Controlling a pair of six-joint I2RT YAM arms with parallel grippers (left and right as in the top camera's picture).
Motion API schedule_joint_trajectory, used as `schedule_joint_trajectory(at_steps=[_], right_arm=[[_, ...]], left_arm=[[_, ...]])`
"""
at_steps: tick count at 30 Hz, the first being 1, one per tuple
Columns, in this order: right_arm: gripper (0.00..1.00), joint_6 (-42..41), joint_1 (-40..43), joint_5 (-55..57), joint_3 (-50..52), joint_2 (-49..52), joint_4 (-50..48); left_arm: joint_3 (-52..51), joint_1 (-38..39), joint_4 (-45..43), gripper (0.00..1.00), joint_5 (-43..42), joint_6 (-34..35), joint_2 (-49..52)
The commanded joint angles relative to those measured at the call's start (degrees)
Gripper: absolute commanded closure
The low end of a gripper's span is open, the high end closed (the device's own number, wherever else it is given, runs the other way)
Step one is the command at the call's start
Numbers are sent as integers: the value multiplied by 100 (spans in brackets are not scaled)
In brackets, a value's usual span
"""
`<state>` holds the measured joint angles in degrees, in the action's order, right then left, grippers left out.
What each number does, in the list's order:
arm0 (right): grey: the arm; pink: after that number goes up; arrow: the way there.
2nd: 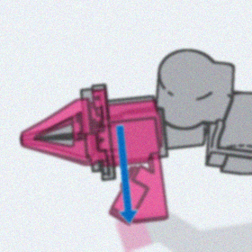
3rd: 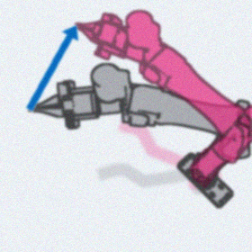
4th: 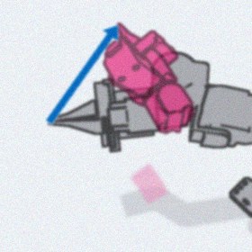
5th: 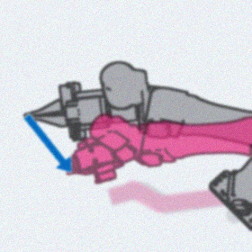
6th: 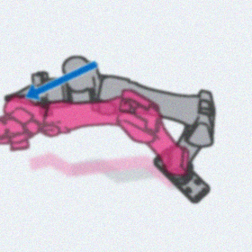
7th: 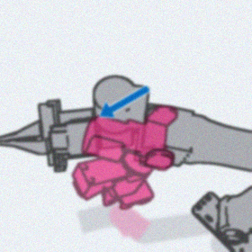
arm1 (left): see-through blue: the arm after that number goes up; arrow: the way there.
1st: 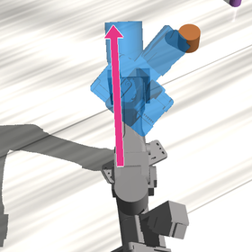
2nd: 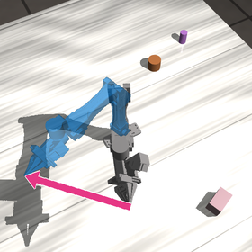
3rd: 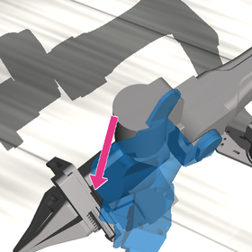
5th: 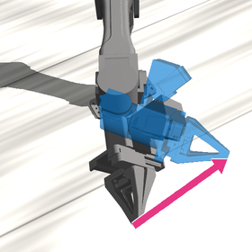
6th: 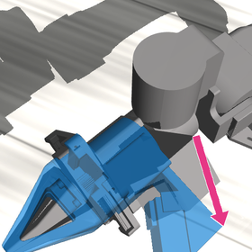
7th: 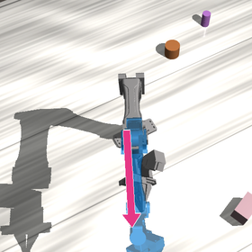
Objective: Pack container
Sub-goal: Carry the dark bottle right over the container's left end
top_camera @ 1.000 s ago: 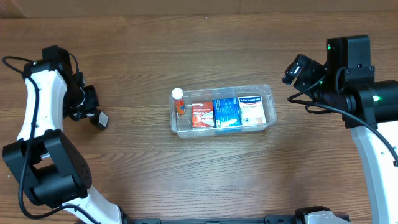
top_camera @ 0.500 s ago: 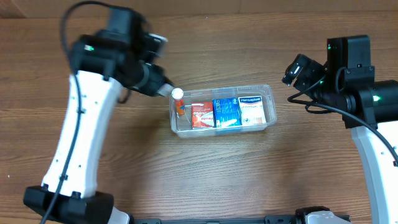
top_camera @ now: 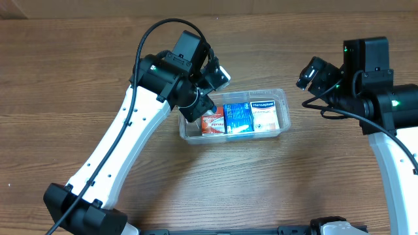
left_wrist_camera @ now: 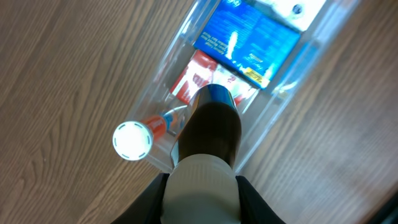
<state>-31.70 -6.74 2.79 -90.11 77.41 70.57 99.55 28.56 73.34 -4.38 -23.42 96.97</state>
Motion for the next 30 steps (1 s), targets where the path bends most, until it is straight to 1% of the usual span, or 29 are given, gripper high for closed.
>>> schedule_joint_trajectory(at_steps=[1, 6, 13, 21, 30], right_arm=[[0, -2, 24, -7, -87, -42, -15], [0, -2, 24, -7, -87, -42, -15], [0, 0, 24, -7, -87, -42, -15], [0, -2, 24, -7, -87, -42, -15], [0, 0, 24, -7, -87, -42, -15]], left_arm=[[-374, -37, -157, 96, 70, -234, -59], [-940, -24, -420, 95, -4, -232, -59], [-1202, 63, -492, 95, -133, -232, -57], [-1517, 70, -619, 94, 334, -229, -52], [-1786, 70, -925, 92, 361, -232, -22]])
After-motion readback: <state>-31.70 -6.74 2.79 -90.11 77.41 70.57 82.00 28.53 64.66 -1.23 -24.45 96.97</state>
